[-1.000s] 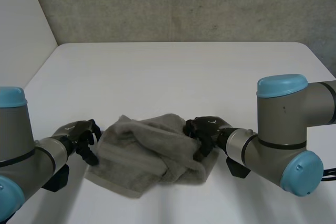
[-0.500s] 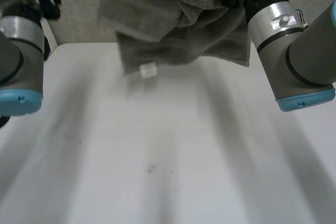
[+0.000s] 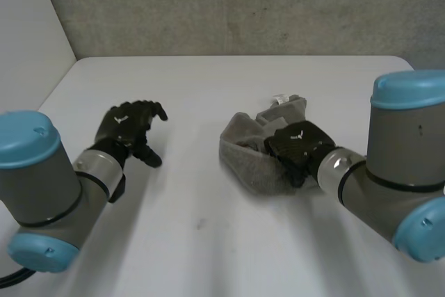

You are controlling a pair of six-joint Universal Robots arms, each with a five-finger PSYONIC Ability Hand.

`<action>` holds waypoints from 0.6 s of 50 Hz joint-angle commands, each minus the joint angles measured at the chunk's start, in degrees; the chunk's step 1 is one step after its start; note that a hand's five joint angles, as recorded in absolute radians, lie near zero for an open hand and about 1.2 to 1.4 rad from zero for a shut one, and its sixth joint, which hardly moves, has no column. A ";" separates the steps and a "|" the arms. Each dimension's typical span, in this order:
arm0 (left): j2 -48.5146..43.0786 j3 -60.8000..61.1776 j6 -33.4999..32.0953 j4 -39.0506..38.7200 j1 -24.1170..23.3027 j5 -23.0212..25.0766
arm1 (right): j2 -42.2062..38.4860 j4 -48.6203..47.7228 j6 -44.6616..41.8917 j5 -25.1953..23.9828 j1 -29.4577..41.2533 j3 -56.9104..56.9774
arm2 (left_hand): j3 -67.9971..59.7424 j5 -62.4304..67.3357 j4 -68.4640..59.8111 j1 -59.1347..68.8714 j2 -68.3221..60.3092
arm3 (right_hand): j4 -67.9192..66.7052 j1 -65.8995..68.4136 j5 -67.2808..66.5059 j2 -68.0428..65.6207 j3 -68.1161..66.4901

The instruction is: Fold the towel.

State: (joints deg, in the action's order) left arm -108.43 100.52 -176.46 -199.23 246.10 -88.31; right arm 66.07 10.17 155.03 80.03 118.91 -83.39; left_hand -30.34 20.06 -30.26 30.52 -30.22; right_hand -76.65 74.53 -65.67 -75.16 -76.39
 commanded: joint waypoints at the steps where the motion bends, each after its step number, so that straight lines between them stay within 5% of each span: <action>1: -2.48 -0.32 0.24 -0.54 -2.03 -0.29 | 5.19 -1.03 0.09 -0.31 0.18 -6.68 | -2.25 2.53 -2.33 2.06 -2.36 | -3.35 5.47 -4.33 -4.84 -3.61; 10: -6.26 -0.94 4.71 -1.77 -6.25 0.24 | 14.06 -1.56 0.80 -4.44 0.79 -11.70 | -1.07 1.35 -1.15 0.88 -1.19 | -3.35 5.47 -4.33 -4.84 -3.61; 25: -9.95 -0.85 5.42 -5.47 -9.42 3.40 | 19.80 -0.68 0.62 -4.09 3.96 -15.66 | -5.95 6.23 -6.03 5.76 -6.06 | -3.35 5.47 -4.33 -4.84 -3.61; 27: -10.57 -0.85 5.51 -6.69 -9.50 4.19 | 20.15 -0.59 0.53 -3.91 4.05 -15.66 | -30.68 30.97 -30.76 30.50 -30.80 | -3.35 5.47 -4.33 -4.84 -3.61; 28: -10.57 -0.85 5.51 -6.70 -9.50 4.19 | 20.67 -0.59 0.53 -3.65 3.87 -15.31 | -30.84 31.13 -30.92 30.66 -30.96 | -3.35 5.47 -4.33 -4.84 -3.61; 29: -10.83 -0.94 5.60 -7.39 -9.50 4.28 | 21.02 -0.77 0.62 -3.65 3.26 -14.96 | -48.16 48.45 -48.24 47.98 -48.28 | -3.35 5.47 -4.33 -4.84 -3.61; 30: -11.01 -1.03 5.69 -8.18 -9.50 4.37 | 21.03 -0.77 0.62 -3.65 3.25 -14.96 | -49.64 49.93 -49.73 49.46 -49.76 | -3.35 5.47 -4.33 -4.84 -3.61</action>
State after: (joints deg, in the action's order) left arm -118.54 99.69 -170.93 -205.07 236.67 -84.93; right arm 86.23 9.46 155.64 75.96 122.74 -98.97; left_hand -49.89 38.76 -48.96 49.88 -49.95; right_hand -76.65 74.53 -65.67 -75.16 -76.39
